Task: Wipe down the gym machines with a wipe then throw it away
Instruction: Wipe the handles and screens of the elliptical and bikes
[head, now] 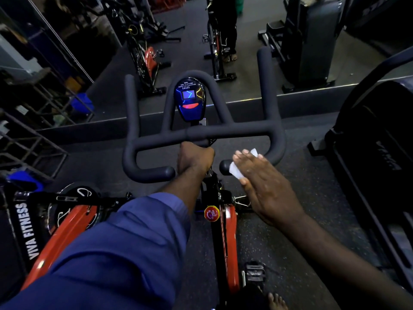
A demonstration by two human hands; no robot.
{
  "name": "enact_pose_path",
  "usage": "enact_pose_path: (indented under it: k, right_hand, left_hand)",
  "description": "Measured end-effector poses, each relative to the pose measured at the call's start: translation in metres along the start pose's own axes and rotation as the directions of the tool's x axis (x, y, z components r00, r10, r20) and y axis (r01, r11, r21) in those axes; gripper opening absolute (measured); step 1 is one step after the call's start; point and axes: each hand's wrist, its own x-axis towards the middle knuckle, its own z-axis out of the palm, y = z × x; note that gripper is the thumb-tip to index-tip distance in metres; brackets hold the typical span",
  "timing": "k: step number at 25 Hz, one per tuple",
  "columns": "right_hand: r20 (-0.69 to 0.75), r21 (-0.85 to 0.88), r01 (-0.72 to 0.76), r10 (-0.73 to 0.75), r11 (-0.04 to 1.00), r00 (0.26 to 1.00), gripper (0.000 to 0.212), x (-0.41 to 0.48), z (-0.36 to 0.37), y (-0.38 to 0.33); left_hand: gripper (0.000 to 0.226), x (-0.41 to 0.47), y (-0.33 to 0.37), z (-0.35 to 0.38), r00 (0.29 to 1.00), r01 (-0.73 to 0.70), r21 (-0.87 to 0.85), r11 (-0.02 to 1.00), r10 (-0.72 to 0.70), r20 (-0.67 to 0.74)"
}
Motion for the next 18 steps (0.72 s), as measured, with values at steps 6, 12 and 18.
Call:
enact_pose_path:
  k: [6, 12, 18]
  right_hand:
    - [-0.146, -0.017, -0.275, 0.269, 0.961, 0.952, 0.019, 0.037, 0.016, -0.016]
    - [-0.004, 0.005, -0.071, 0.071, 0.997, 0.997, 0.025, 0.028, -0.001, 0.020]
    - [-0.159, 0.027, -0.254, 0.256, 0.967, 0.954, 0.033, 0.012, 0.002, 0.041]
  left_hand:
    - [0.022, 0.000, 0.000, 0.001, 1.000, 0.002, -0.006, 1.000, -0.002, 0.008]
    - [0.013, 0.006, -0.002, 0.002, 1.000, -0.003, 0.005, 1.000, 0.003, 0.020]
    - [0.021, 0.005, -0.001, 0.001, 1.000, 0.015, 0.013, 1.000, -0.016, 0.018]
